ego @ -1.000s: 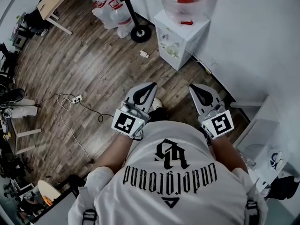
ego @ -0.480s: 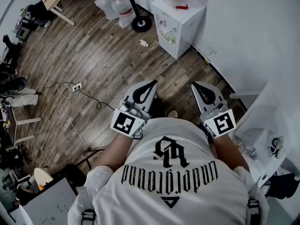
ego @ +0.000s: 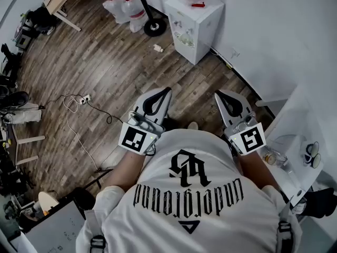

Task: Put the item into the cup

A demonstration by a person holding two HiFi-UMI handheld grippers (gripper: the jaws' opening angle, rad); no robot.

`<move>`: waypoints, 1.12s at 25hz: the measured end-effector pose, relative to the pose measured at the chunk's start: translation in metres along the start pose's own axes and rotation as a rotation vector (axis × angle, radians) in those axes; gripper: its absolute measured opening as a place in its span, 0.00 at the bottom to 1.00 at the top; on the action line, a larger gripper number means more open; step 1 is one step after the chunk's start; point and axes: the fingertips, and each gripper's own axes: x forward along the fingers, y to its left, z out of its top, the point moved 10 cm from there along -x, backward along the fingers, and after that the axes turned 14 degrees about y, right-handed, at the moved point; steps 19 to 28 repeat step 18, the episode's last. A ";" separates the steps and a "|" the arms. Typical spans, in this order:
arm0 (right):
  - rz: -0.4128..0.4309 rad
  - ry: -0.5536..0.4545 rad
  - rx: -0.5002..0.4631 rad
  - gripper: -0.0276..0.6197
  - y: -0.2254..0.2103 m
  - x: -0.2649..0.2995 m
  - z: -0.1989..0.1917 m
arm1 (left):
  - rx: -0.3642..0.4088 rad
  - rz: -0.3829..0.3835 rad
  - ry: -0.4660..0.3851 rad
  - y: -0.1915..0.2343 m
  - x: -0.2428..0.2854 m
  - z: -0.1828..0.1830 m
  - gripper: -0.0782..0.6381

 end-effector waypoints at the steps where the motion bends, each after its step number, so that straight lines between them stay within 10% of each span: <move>1: -0.003 -0.002 0.001 0.05 0.001 -0.001 0.001 | -0.001 -0.004 0.000 0.000 -0.001 0.001 0.12; 28: -0.011 -0.010 -0.007 0.05 0.010 0.007 0.009 | 0.006 0.000 -0.020 0.015 -0.014 -0.006 0.12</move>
